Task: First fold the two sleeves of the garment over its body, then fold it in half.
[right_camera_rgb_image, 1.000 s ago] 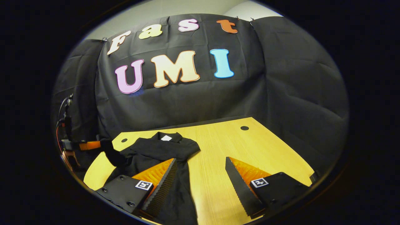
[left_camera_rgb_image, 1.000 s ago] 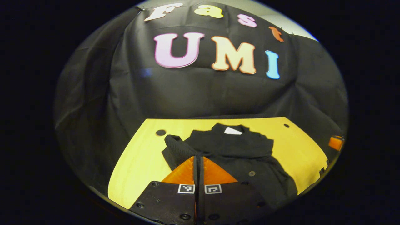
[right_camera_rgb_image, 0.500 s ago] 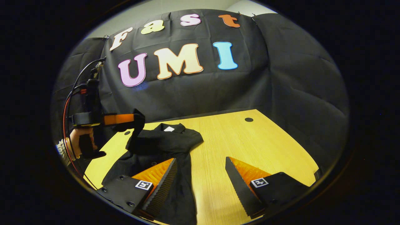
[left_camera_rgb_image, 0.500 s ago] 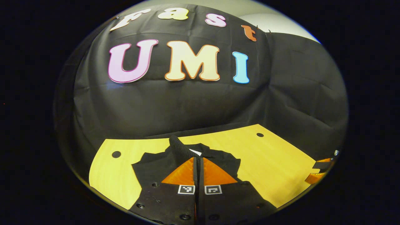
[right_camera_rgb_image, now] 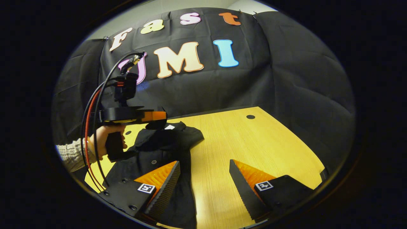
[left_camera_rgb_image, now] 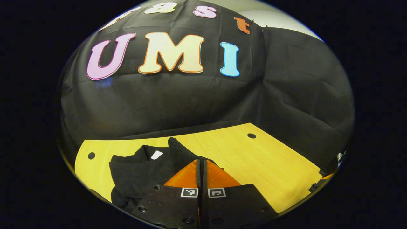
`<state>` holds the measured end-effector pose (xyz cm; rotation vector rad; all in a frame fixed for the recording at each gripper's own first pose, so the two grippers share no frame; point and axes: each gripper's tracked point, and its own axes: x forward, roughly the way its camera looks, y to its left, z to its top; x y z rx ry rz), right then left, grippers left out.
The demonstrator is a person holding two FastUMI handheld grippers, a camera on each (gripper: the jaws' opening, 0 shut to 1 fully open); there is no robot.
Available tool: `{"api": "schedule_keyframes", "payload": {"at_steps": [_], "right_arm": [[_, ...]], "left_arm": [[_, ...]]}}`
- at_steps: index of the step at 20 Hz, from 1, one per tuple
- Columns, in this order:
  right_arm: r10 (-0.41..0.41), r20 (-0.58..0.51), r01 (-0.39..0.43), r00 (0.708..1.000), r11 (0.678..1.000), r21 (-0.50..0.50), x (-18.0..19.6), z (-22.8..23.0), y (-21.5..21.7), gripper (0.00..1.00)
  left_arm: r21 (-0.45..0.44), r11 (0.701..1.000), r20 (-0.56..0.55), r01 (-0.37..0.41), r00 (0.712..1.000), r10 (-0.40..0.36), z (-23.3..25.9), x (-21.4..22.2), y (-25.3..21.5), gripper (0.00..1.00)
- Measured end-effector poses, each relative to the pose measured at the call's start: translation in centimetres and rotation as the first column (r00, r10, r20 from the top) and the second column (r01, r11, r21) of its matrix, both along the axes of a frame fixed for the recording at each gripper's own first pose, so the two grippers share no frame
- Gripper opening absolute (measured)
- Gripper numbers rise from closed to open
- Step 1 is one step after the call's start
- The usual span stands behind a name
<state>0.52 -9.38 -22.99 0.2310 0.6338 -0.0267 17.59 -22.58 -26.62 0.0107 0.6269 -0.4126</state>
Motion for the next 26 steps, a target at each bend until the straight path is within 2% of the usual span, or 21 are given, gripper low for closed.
{"api": "schedule_keyframes", "payload": {"at_steps": [8,10,11,12,13,14,17,21,25,26], "right_arm": [[-0.028,-0.045,0.028,0.999,1.0,0.011,-2.1,-2.0,-0.7,0.98],[-0.024,-0.061,0.025,0.998,1.0,0.014,-2.6,-2.6,-0.5,0.98],[-0.021,-0.068,0.022,0.997,1.0,0.016,-3.0,-2.9,-0.5,0.94],[-0.019,-0.077,0.021,0.997,1.0,0.02,-3.2,-3.1,-0.4,0.98],[-0.018,-0.084,0.02,0.996,0.999,0.027,-3.4,-3.4,-0.4,0.98],[-0.018,-0.084,0.021,0.996,0.999,0.033,-3.4,-3.3,-0.3,0.98],[-0.003,-0.079,0.007,0.997,0.999,0.048,-3.2,-3.2,0.1,0.98],[0.036,-0.072,-0.033,0.997,0.998,0.051,-3.0,-3.3,0.7,0.98],[0.073,-0.068,-0.069,0.995,0.996,0.061,-3.2,-3.5,1.8,0.98],[0.083,-0.067,-0.079,0.994,0.995,0.064,-3.4,-3.5,2.1,0.94]], "left_arm": [[-0.02,0.999,-0.055,-0.027,0.998,0.026,-4.4,0.3,-2.1,0.0],[-0.005,1.0,-0.053,-0.015,0.998,0.015,-4.7,0.5,-2.5,0.0],[-0.016,1.0,-0.05,0.0,0.999,-0.001,-4.6,0.5,-3.0,0.0],[-0.054,0.998,-0.047,0.028,0.998,-0.03,-4.4,0.4,-4.2,0.01],[-0.09,0.995,-0.037,0.046,0.998,-0.049,-3.8,0.3,-5.2,0.0],[-0.126,0.989,-0.027,0.077,0.996,-0.081,-3.0,0.0,-6.3,0.16],[-0.134,0.983,0.057,0.127,0.991,-0.12,0.4,-0.3,-7.3,0.96],[-0.137,0.981,0.207,0.139,0.972,-0.109,5.5,0.1,-6.9,0.93],[-0.148,0.984,0.234,0.098,0.97,-0.061,7.3,-1.3,-4.5,0.93],[-0.145,0.986,0.237,0.081,0.971,-0.044,7.6,-1.7,-3.5,0.94]]}}
